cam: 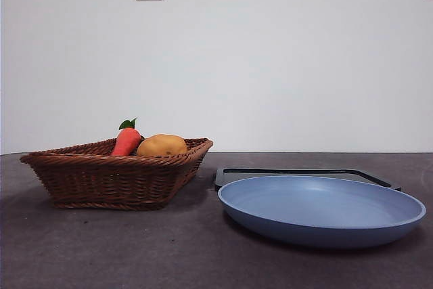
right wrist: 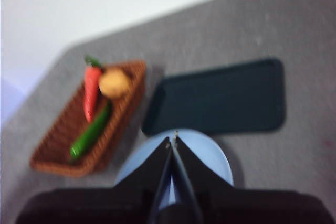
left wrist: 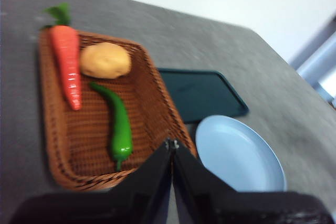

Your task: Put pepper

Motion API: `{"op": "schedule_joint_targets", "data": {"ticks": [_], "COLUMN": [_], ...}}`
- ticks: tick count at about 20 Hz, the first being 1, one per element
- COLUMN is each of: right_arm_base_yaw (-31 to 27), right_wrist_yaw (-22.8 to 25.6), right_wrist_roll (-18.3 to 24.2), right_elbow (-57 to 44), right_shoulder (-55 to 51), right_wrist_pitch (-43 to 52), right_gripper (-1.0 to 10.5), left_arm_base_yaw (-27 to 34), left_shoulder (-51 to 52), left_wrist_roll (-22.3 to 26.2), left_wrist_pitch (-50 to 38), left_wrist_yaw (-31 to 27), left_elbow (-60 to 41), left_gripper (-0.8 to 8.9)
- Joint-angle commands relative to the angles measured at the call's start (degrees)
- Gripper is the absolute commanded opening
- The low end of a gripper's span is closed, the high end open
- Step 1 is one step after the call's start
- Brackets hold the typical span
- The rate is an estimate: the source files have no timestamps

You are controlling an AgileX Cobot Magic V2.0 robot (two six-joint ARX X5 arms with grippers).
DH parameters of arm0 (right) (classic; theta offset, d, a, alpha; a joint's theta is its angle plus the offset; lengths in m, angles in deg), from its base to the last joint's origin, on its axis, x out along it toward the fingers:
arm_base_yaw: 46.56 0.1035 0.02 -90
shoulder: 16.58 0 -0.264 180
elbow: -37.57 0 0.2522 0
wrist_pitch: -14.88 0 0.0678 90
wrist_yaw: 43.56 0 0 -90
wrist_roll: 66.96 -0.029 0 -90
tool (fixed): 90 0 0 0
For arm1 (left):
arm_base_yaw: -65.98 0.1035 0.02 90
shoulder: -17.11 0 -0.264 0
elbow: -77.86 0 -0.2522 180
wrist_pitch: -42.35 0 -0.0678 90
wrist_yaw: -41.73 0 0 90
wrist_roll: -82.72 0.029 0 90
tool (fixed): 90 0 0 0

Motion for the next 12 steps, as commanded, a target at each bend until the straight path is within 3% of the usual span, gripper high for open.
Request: {"op": "schedule_joint_targets", "data": {"ticks": [1,4,7,12], "right_arm_base_yaw": [0.1,0.1,0.1,0.1], "right_wrist_yaw": [-0.1,0.0,0.0,0.0], "right_wrist_roll": [9.7,16.0,19.6,19.9], "right_elbow": [6.1,11.3,14.3,14.9], "right_shoulder": [3.9,7.6,10.4,12.7], "right_wrist_pitch": [-8.1,-16.7,-22.4,-23.1], "right_gripper": [0.1,0.1,0.1,0.2], "left_arm_base_yaw": [0.0,0.0,0.0,0.0], "left_shoulder": [-4.0,-7.7,-10.1,-11.6], "left_wrist_roll": [7.6,11.8,14.7,15.8], "left_wrist_pitch": [4.2,9.9,14.6,16.1], "left_wrist_yaw": [2.5,3.3,3.2,2.9], "left_elbow": [4.6,9.0,12.3,14.1], "left_gripper": [0.06,0.06,0.06,0.26]}}
